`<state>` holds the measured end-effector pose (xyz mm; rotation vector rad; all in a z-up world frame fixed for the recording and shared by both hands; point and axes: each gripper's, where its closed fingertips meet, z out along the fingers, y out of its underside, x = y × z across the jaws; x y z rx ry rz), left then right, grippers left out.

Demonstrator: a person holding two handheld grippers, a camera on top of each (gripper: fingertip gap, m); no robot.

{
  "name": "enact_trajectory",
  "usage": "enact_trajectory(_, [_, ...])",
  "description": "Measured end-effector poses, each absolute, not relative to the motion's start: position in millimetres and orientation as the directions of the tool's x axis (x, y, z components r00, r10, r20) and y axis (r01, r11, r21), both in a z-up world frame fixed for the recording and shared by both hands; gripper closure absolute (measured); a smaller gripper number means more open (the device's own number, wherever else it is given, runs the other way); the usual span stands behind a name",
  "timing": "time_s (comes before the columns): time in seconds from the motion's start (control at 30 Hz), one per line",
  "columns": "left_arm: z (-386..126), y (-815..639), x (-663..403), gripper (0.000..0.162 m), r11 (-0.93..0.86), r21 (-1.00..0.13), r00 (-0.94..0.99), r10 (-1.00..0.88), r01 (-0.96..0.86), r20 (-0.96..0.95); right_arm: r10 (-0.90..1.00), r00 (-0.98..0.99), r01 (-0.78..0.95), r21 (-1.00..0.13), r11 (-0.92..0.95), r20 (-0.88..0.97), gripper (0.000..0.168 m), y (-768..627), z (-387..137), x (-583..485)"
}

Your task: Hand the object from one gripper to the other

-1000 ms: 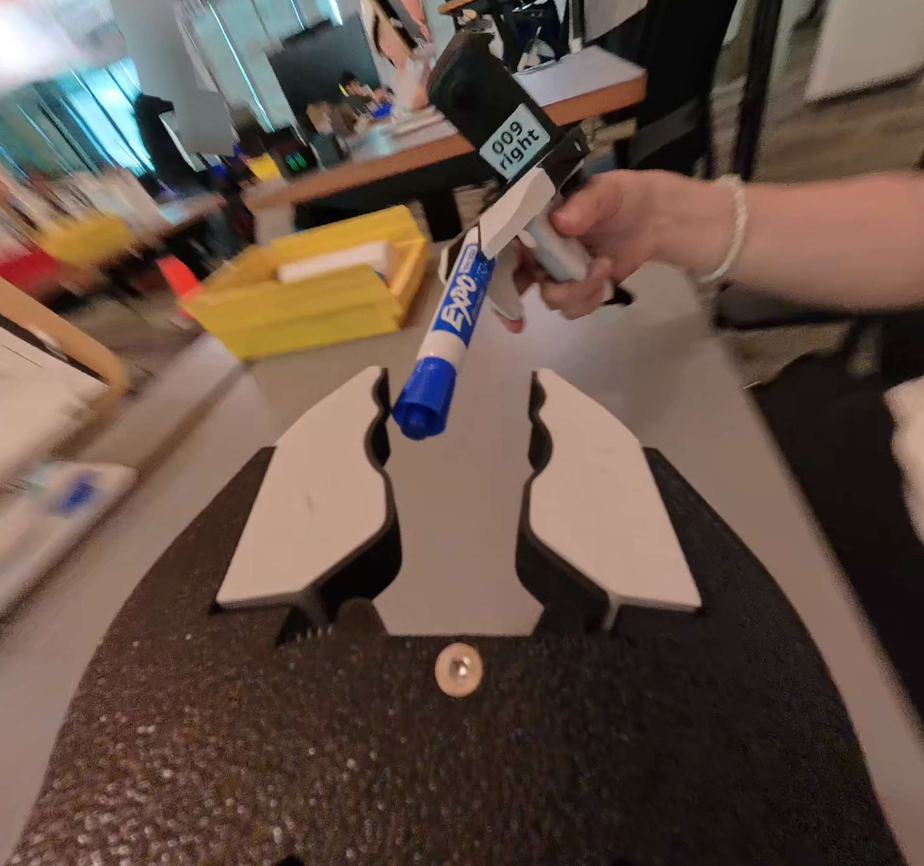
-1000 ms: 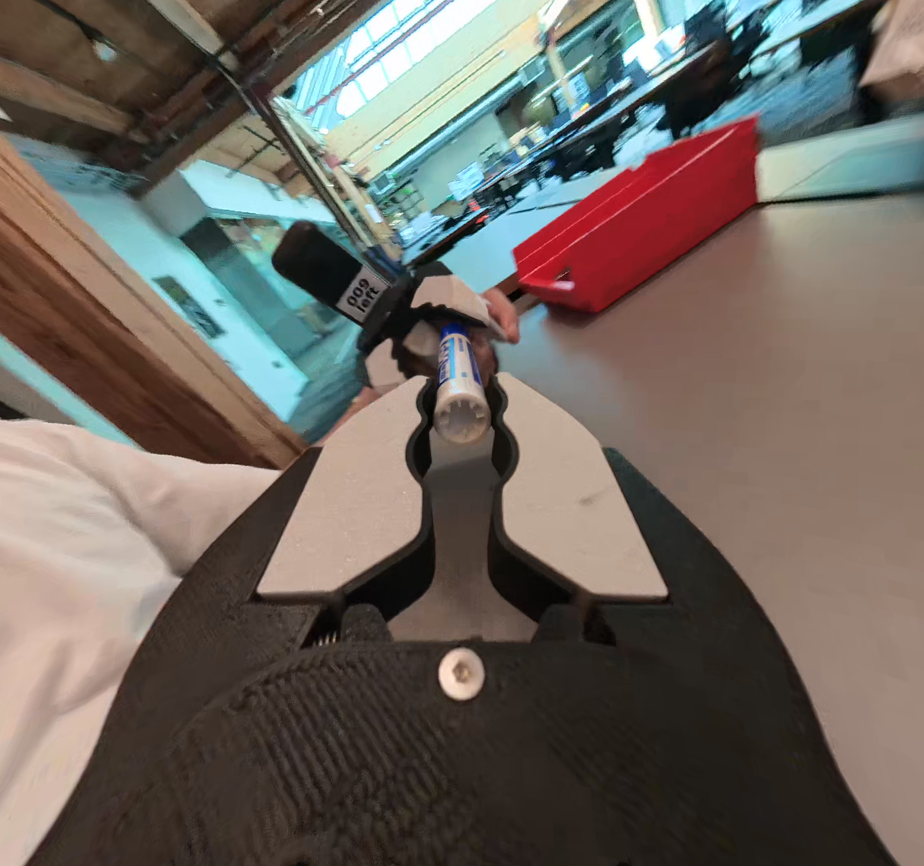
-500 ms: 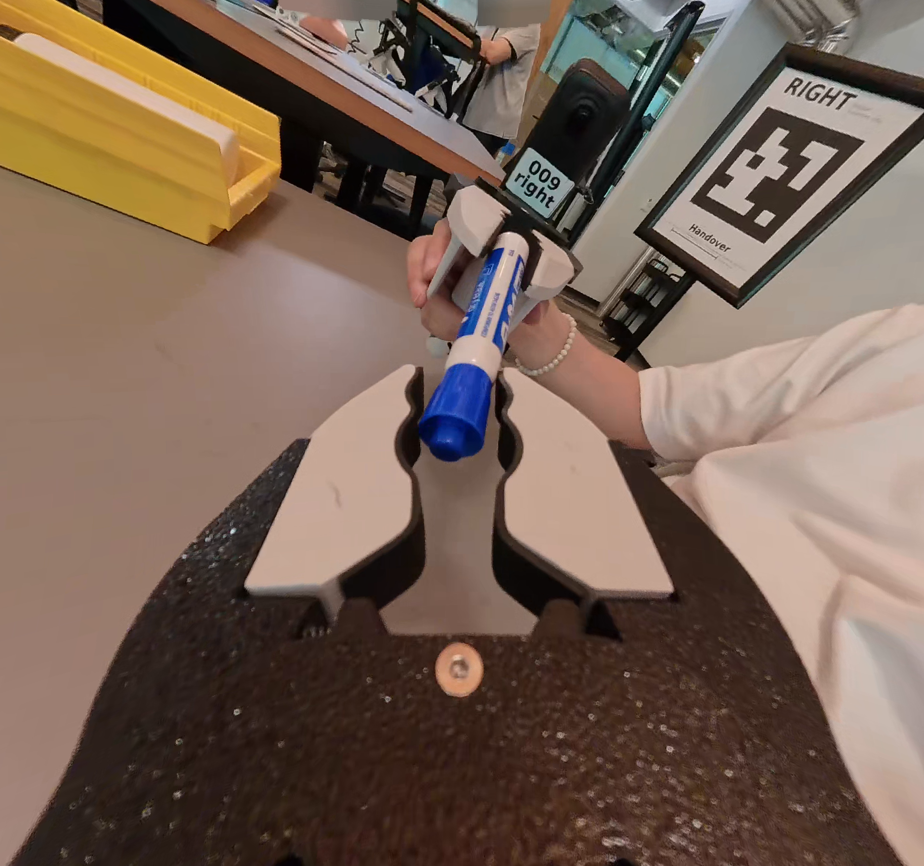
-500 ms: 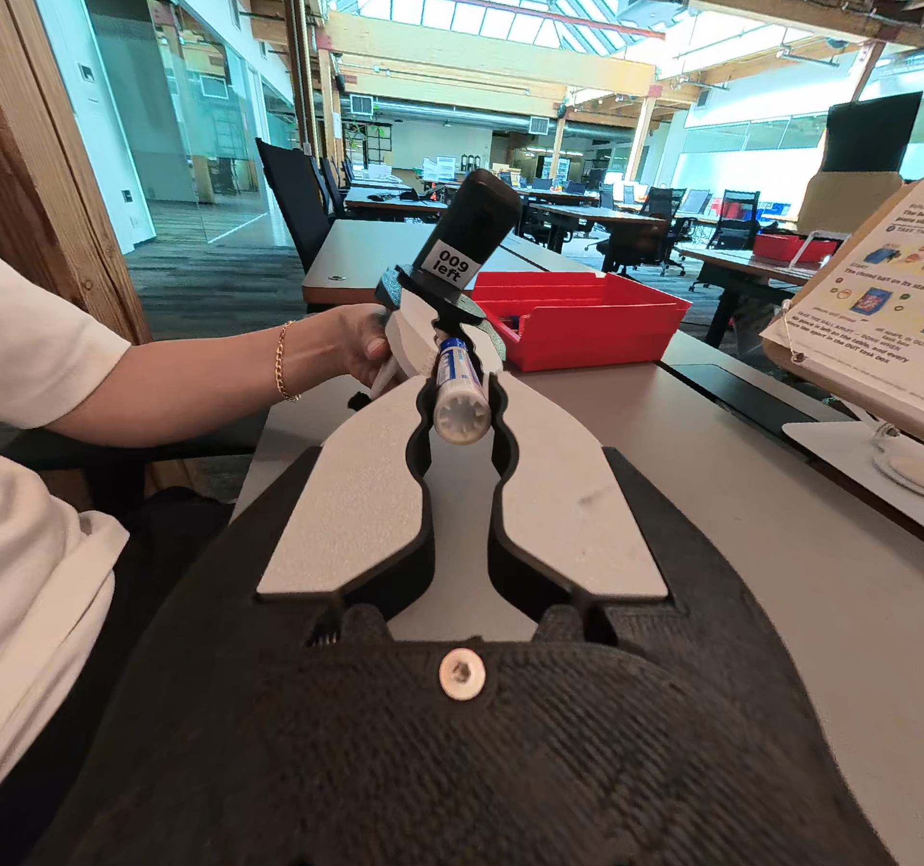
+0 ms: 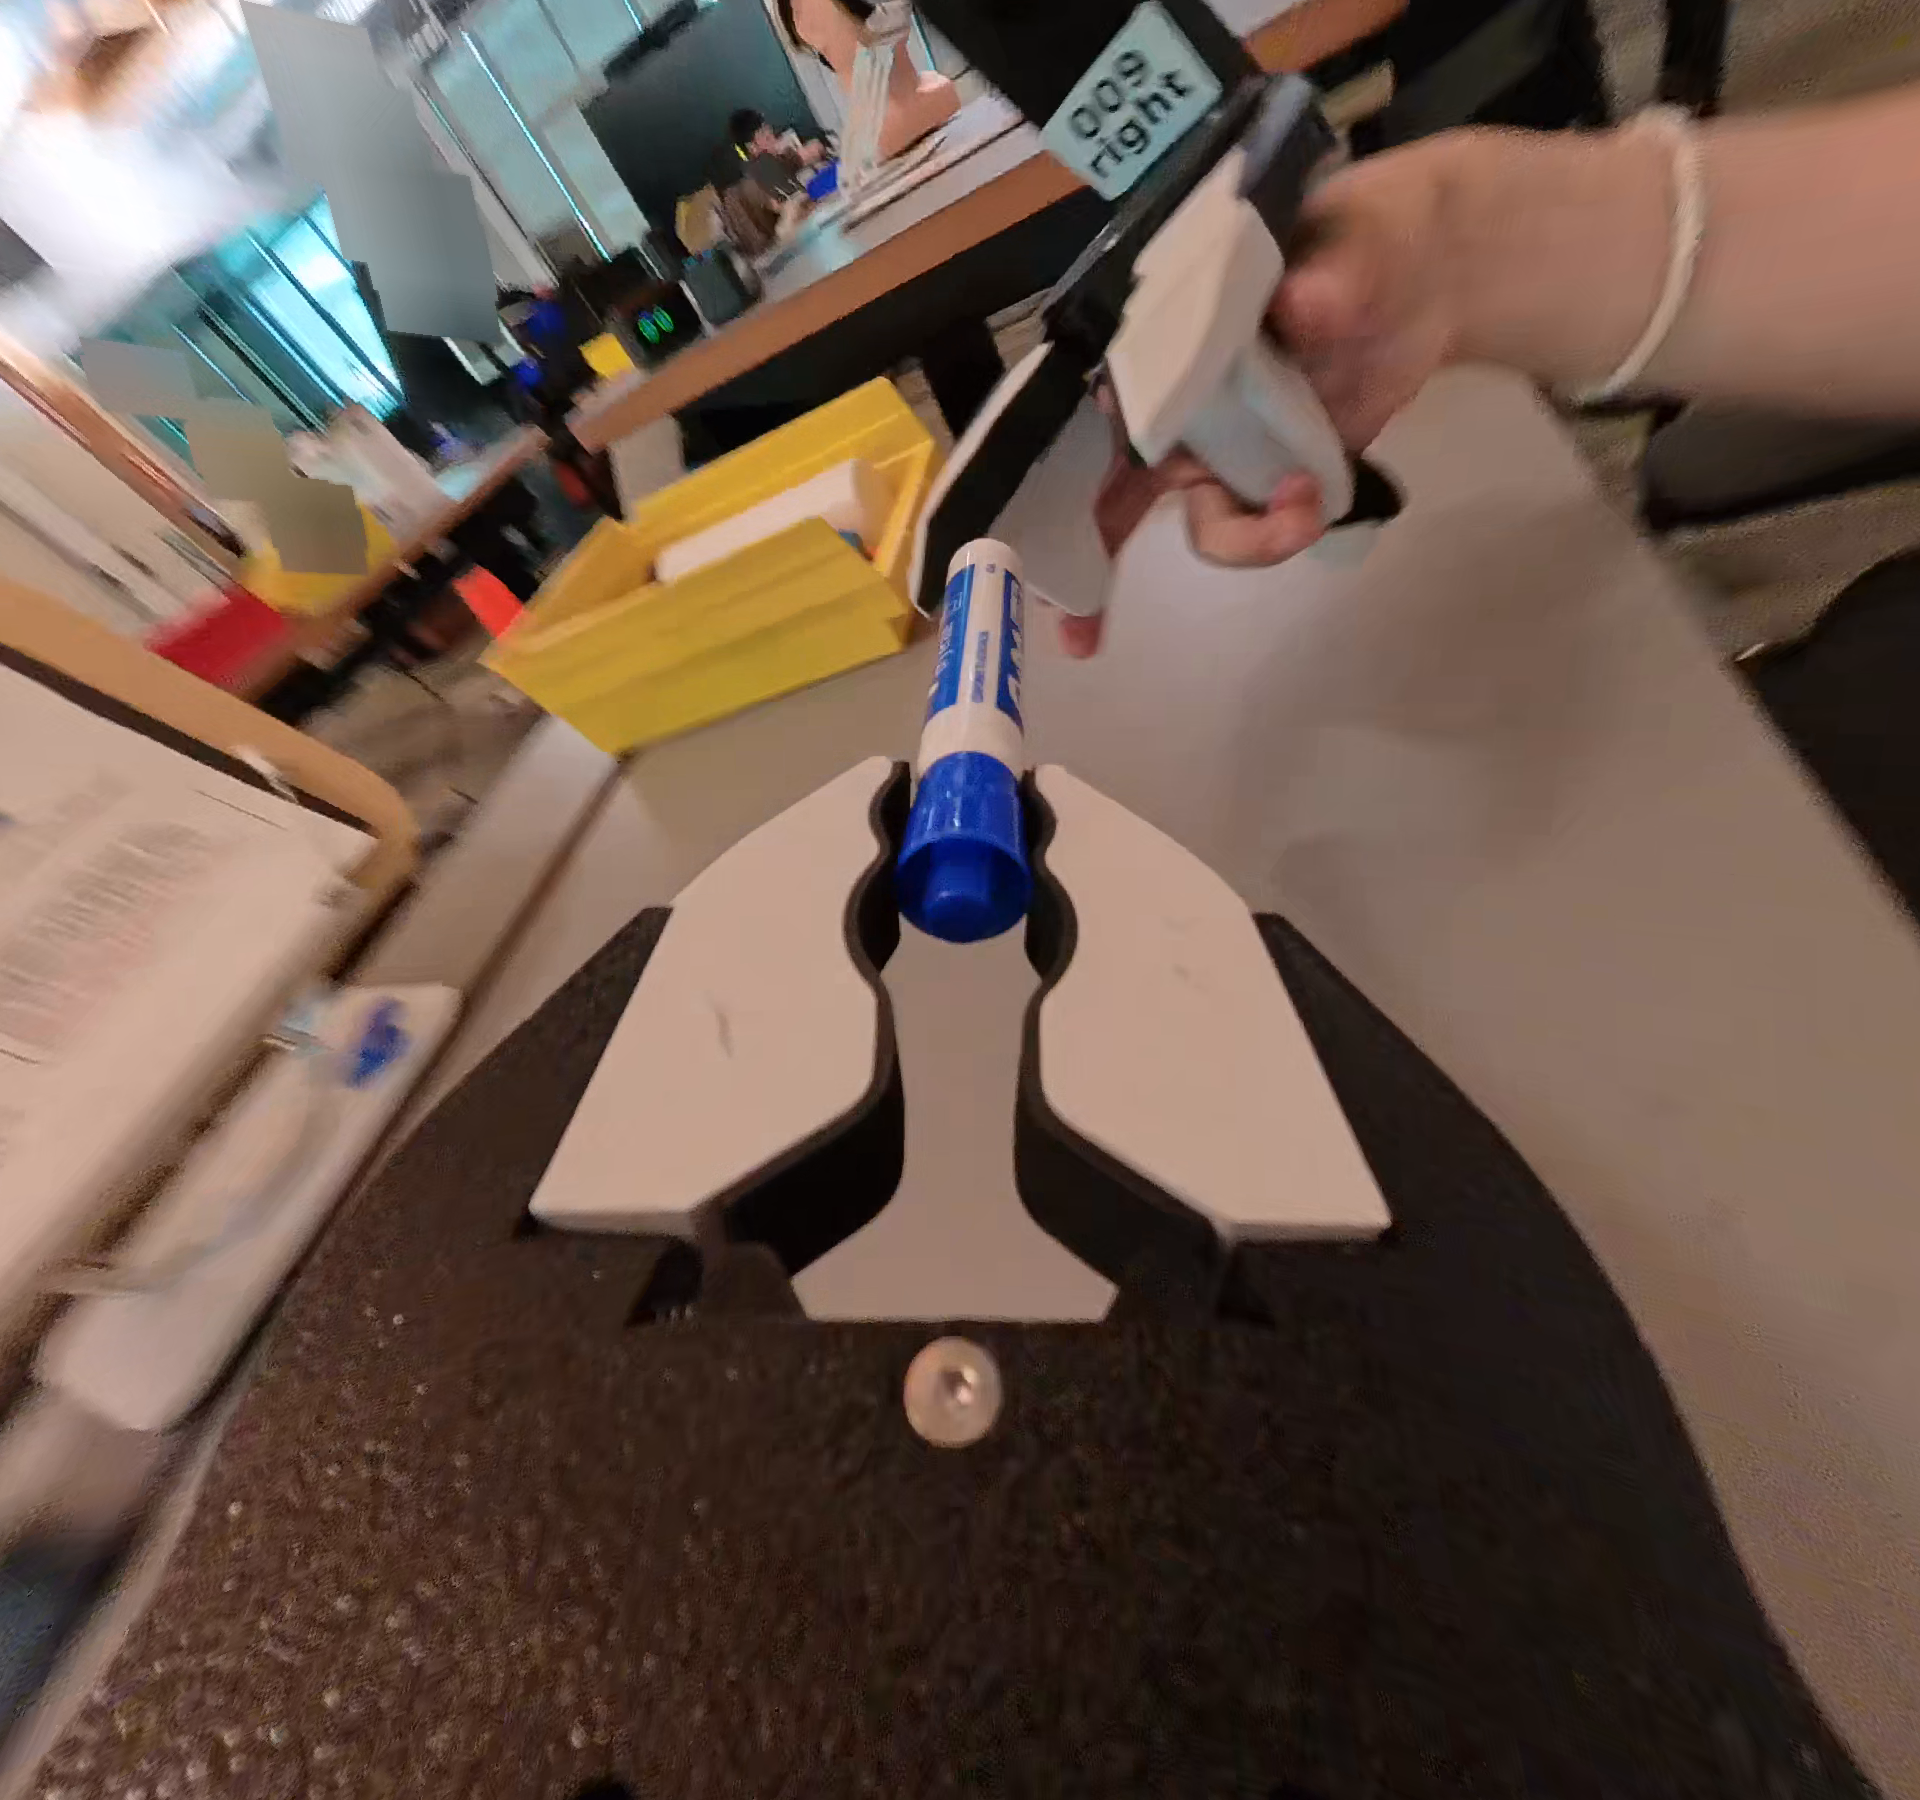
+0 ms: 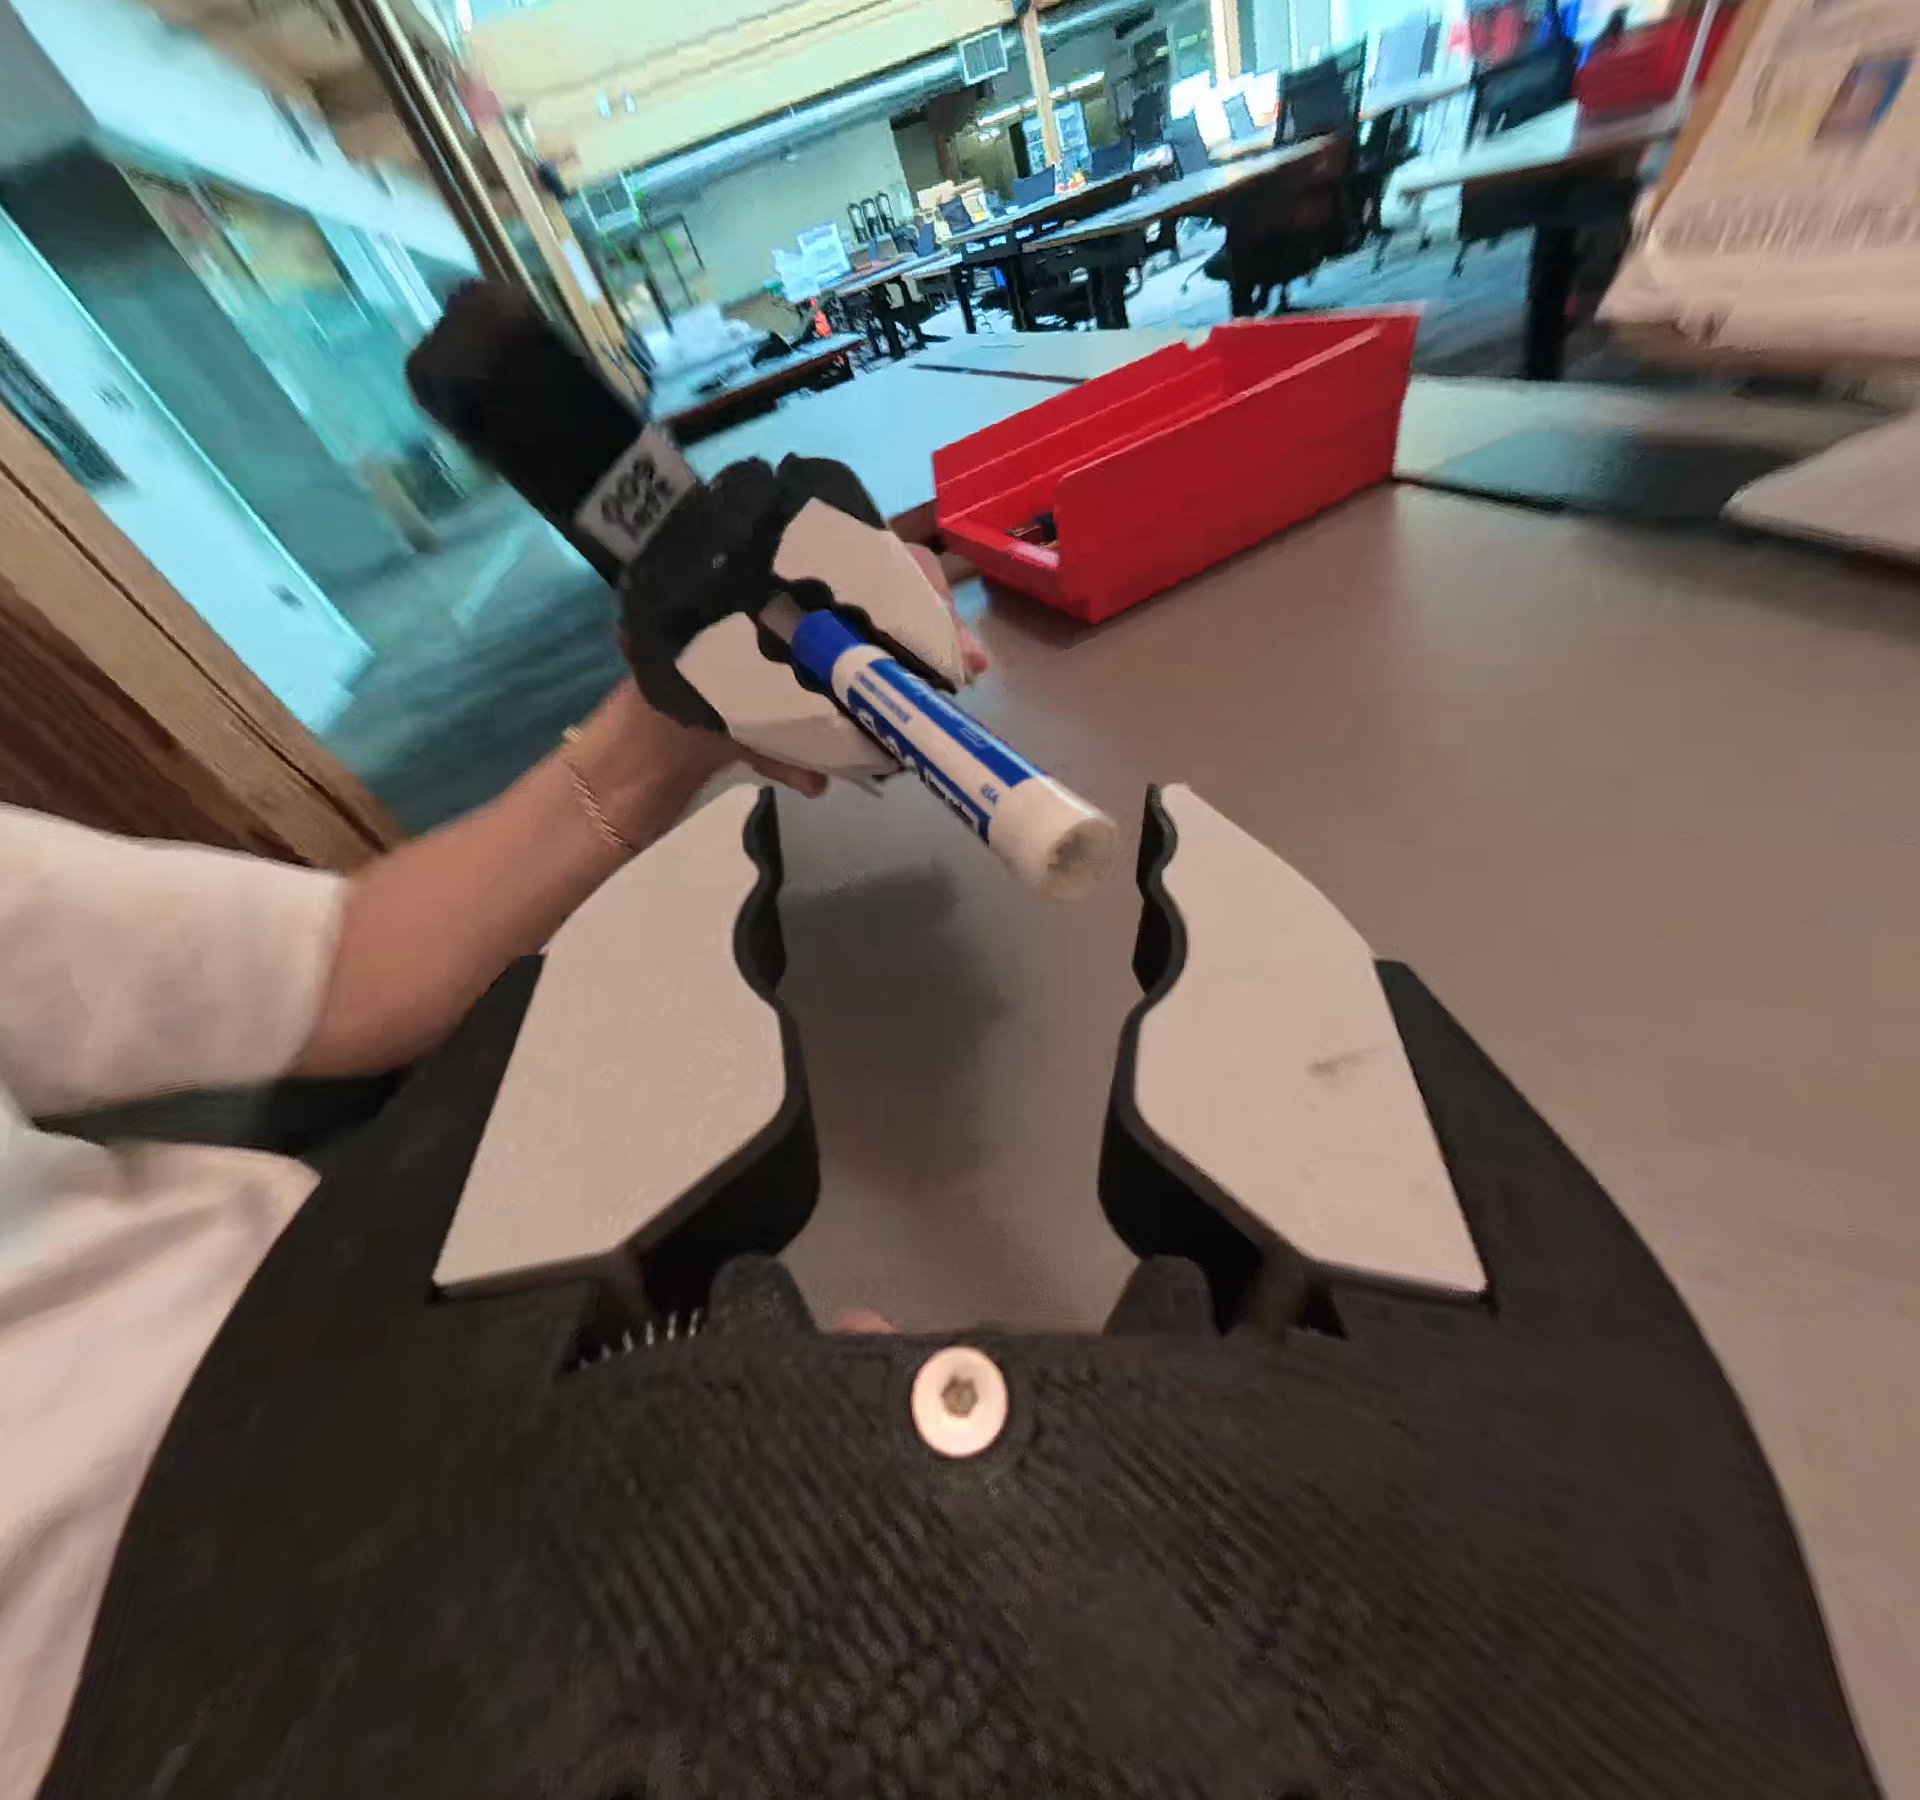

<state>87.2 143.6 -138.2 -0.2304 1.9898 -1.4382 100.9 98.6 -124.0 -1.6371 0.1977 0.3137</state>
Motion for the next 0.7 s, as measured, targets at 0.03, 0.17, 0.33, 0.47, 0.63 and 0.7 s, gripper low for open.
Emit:
enact_trajectory(0.03, [-136,144,86,0.143,0.418,-0.857,-0.726,-0.482,0.301,-0.490,0.080,0.896,-0.427,-0.898,-0.106,-0.436,0.100,98,-125,99])
enact_trajectory(0.17, [-127,134,76,0.143,0.464,-0.732,-0.619,-0.401,0.498,-0.675,0.160,0.725,-0.645,-0.741,-0.186,-0.670,0.102,95,-135,93])
enact_trajectory(0.33, [-130,124,73,0.143,0.525,-0.650,-0.567,-0.337,0.550,-0.752,0.302,0.587,-0.733,-0.651,-0.195,-0.751,0.134,91,-127,84])
enact_trajectory(0.47, [-129,126,77,0.143,0.509,-0.684,-0.578,-0.378,0.523,-0.723,0.348,0.641,-0.680,-0.716,-0.158,-0.684,0.148,92,-123,83])
enact_trajectory(0.63, [-134,131,78,0.129,0.444,-0.805,-0.685,-0.442,0.393,-0.579,0.311,0.806,-0.509,-0.858,-0.067,-0.503,0.148,94,-114,85])
enact_trajectory(0.7, [-133,130,76,0.109,0.346,-0.894,-0.772,-0.470,0.285,-0.428,0.268,0.882,-0.400,-0.916,-0.009,-0.388,0.148,91,-105,89])
